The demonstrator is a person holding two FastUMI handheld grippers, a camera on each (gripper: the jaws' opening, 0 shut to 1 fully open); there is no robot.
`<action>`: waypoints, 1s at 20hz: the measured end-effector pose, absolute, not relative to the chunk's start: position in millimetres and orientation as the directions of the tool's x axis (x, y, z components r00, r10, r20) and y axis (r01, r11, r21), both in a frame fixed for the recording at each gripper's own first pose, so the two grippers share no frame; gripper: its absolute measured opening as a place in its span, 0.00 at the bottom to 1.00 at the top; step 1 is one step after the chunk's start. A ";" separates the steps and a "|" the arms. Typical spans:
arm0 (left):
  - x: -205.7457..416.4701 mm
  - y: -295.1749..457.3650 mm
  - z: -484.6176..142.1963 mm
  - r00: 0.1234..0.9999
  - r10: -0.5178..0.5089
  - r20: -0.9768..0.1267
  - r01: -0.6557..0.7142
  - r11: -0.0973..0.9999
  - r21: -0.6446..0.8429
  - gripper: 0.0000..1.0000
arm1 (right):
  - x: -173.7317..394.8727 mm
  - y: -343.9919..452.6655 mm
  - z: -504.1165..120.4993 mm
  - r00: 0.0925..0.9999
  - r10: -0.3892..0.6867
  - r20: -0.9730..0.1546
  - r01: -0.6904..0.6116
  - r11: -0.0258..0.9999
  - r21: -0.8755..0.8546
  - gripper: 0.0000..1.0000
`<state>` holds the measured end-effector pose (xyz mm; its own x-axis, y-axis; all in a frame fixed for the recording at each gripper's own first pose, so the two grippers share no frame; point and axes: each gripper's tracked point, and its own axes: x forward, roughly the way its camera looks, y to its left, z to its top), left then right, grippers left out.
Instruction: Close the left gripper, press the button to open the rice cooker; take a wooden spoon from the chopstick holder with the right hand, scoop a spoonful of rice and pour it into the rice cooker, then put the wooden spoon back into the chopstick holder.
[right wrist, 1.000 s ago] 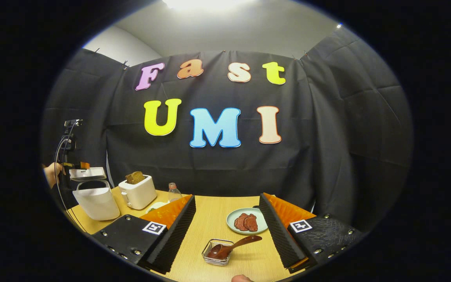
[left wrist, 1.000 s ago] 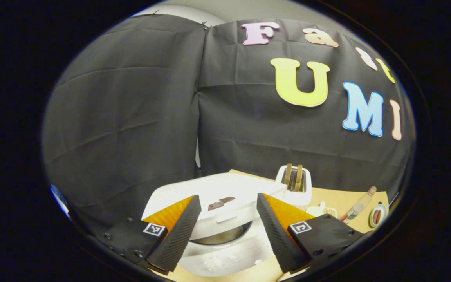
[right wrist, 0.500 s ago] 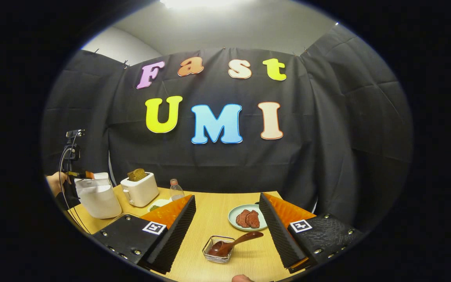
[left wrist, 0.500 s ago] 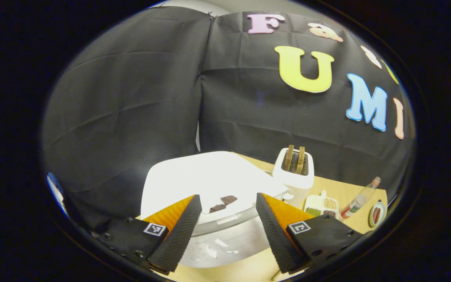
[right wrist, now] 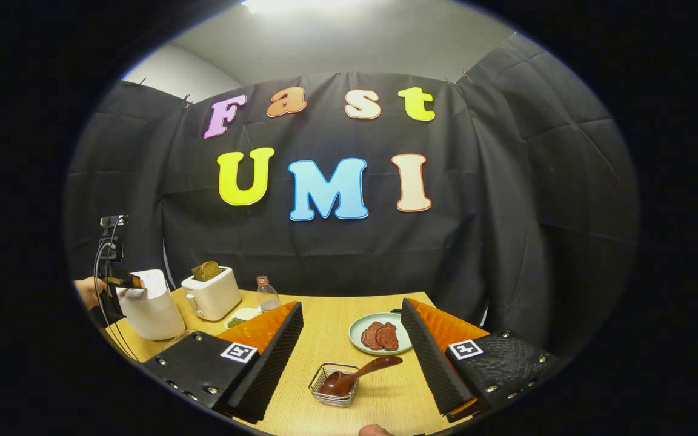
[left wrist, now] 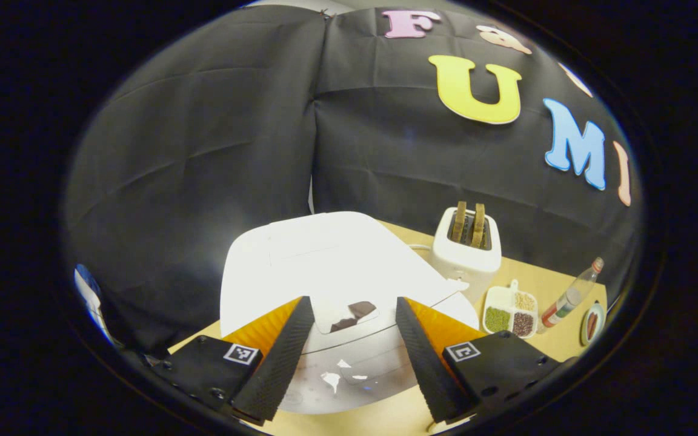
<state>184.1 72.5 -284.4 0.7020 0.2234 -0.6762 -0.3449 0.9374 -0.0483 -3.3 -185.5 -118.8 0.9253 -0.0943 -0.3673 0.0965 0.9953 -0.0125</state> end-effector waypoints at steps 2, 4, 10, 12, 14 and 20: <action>183.8 72.8 -283.4 0.702 0.222 -0.676 -0.371 0.925 -0.081 0.93 | -1.8 -180.2 -121.9 0.924 -0.089 -0.372 0.097 0.995 0.003 0.99; 184.0 75.3 -279.6 0.718 0.223 -0.659 -0.335 0.941 -0.046 0.96 | 0.6 -172.3 -123.4 0.924 -0.075 -0.375 0.088 0.996 0.016 0.99; 183.5 68.8 -258.7 0.786 0.190 -0.589 -0.266 0.963 -0.044 0.99 | 15.2 -153.6 -100.3 0.945 -0.058 -0.321 0.065 0.998 0.010 0.99; 181.5 68.8 -224.2 0.848 0.181 -0.498 -0.231 0.972 -0.041 0.99 | 18.6 -145.5 -90.8 0.953 -0.056 -0.298 0.063 0.998 0.012 0.99; 176.0 64.3 -184.1 0.904 0.160 -0.398 -0.192 0.981 -0.043 0.99 | 22.8 -137.1 -82.9 0.959 -0.054 -0.279 0.060 0.998 0.012 0.99; 126.4 40.3 -92.7 0.974 0.057 -0.220 -0.071 0.996 -0.056 0.98 | 33.5 -105.7 -58.2 0.975 -0.046 -0.217 0.045 0.999 -0.009 0.99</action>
